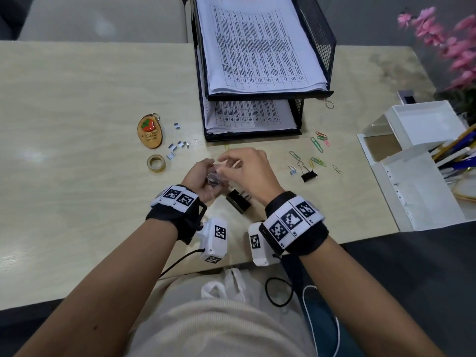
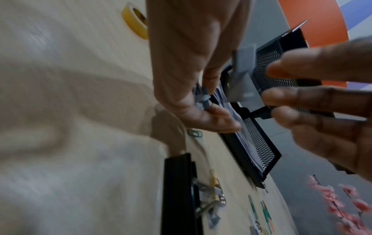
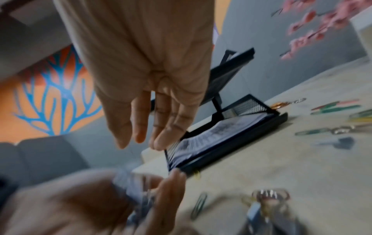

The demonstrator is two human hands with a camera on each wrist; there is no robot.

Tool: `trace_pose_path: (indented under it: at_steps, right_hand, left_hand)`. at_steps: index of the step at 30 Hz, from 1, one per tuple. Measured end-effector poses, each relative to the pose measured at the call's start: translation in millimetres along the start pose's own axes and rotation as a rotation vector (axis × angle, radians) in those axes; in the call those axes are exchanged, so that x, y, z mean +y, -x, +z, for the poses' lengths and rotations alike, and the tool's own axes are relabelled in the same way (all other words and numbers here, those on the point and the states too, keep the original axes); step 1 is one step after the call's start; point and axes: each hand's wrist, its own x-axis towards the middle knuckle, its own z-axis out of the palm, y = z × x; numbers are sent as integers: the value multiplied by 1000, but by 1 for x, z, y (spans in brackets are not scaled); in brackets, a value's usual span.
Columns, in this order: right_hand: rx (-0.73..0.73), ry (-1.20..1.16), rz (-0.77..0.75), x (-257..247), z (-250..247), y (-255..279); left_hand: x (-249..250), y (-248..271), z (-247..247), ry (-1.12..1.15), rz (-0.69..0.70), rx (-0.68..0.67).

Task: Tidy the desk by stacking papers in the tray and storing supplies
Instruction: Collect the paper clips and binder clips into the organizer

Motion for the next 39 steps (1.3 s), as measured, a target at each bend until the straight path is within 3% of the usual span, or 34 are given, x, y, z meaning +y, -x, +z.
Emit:
trace_pose_path:
  at_steps: [4, 10, 16, 21, 27, 33, 36, 39]
  right_hand:
    - [112, -41, 26, 20, -27, 2]
    - [-64, 184, 173, 71, -19, 24]
    - [-97, 331, 50, 74, 2, 24]
    - [-59, 366, 42, 76, 5, 22]
    - [139, 93, 116, 68, -6, 19]
    - [78, -106, -40, 22, -11, 17]
    - [114, -93, -21, 24, -16, 15]
    - [127, -23, 96, 43, -20, 19]
  left_hand:
    - [-3, 1, 7, -112, -91, -7]
    - [-8, 0, 6, -121, -109, 61]
    - [-10, 2, 7, -120, -67, 141]
    - [-7, 7, 6, -138, -36, 147]
    - [-8, 9, 7, -147, 9, 136]
    - [-16, 10, 21, -173, -18, 22]
    - [-18, 9, 21, -172, -29, 58]
    - [-16, 7, 15, -183, -51, 110]
